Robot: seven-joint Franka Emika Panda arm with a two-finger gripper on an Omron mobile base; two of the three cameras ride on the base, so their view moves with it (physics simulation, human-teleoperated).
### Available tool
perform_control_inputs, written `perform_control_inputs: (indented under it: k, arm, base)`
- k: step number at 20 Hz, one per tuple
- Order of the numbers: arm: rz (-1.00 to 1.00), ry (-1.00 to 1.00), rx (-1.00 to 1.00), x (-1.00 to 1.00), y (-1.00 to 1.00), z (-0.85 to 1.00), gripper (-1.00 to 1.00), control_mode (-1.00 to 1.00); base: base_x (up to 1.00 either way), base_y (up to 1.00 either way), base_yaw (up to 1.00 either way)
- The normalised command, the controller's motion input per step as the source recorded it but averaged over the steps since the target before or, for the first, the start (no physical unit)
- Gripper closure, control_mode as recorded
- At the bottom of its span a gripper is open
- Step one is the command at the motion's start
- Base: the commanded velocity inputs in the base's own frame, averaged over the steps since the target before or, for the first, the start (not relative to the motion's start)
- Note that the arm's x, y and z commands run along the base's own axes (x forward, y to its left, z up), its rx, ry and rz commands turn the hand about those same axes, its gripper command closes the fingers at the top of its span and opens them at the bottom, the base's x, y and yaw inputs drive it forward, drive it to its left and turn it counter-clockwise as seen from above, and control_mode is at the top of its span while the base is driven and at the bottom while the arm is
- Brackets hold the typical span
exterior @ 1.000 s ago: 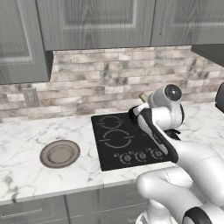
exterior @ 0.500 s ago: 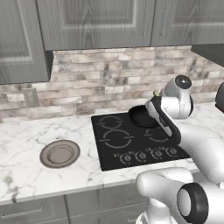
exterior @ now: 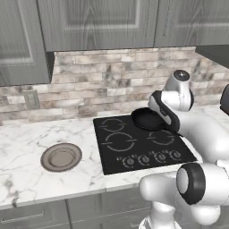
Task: Pick up the butter stick and place it in the pan. Then turn on the burner for the pan.
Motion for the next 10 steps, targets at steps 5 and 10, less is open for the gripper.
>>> perform_control_inputs:
  k: [5,10]
  arm:
    - [0.0,0.04,0.0,0.29,0.0,-0.36,1.0,-1.0]
    - [0.0,0.03,0.0,0.27,-0.01,-0.39,1.0,-1.0]
  base:
    - [0.0,0.0,0.0]
    - [0.0,0.0,0.0]
